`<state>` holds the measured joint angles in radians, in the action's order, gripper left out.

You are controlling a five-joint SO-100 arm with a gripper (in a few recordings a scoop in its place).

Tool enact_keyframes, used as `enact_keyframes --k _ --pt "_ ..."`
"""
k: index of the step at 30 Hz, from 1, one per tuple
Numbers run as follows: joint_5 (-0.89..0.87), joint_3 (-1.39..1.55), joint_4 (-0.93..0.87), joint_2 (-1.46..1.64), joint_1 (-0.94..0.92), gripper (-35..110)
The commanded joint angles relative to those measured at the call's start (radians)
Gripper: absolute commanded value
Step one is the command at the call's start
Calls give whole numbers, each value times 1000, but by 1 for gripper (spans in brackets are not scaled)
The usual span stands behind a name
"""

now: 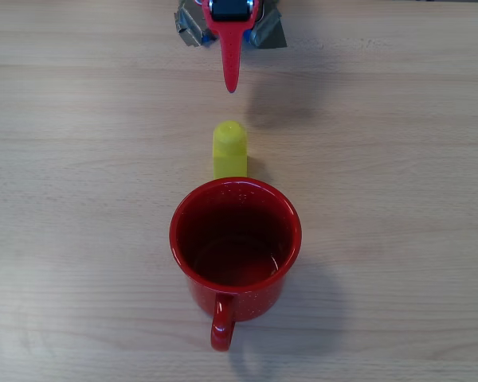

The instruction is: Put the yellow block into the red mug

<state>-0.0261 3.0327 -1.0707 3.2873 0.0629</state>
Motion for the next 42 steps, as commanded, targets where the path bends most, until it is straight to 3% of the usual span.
enact_keyframes --k 1,28,42 --pt "-8 -21 -3 18 -8 0" --pt "-3 -31 -2 -11 6 0" --pt "12 -425 -81 -399 0 0"
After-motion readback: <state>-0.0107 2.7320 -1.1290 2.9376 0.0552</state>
